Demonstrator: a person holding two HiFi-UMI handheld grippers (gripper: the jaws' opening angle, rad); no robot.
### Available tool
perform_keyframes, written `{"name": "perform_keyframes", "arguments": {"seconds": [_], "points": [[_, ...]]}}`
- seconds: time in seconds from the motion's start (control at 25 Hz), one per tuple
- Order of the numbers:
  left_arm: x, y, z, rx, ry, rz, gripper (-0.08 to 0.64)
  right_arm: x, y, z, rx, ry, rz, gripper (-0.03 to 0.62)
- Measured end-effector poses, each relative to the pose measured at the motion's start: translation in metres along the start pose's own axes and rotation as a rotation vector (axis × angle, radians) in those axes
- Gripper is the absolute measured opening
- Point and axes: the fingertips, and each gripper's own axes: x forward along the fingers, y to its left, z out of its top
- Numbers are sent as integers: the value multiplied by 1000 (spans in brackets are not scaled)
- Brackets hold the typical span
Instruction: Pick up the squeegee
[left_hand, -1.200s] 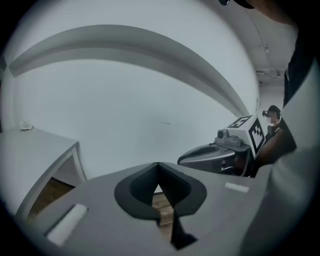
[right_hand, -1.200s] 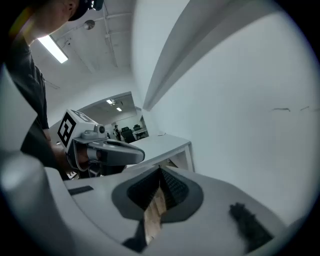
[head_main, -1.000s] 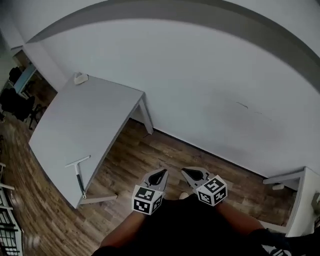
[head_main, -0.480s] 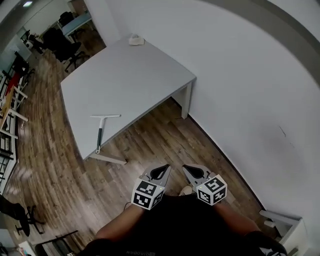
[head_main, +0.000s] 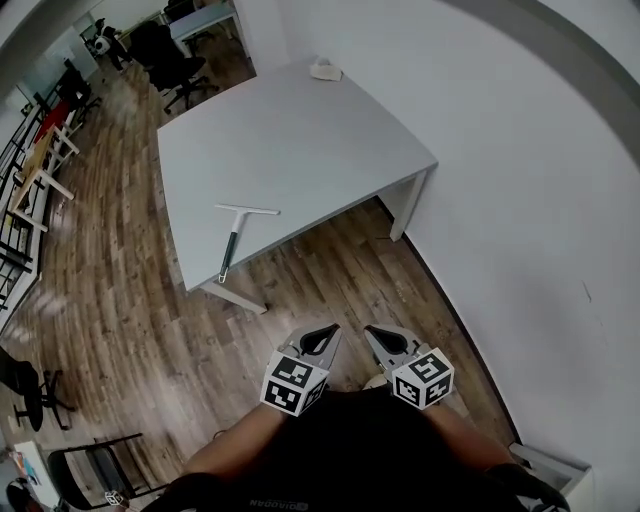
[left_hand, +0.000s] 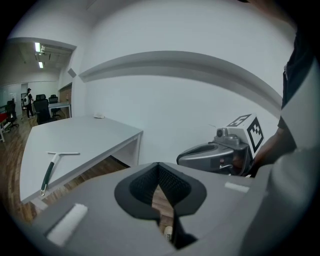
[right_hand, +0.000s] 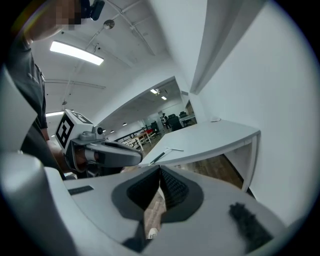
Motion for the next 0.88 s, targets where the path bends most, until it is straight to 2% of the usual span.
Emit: {"name": "perform_keyframes", "arguments": {"seconds": [0.48, 0.88], "points": [[-68, 90, -27, -86, -33, 96, 8, 88, 61, 9, -39, 62, 70, 6], [-119, 171, -65, -205, -69, 175, 8, 159, 103, 1, -79, 170, 107, 6]]}}
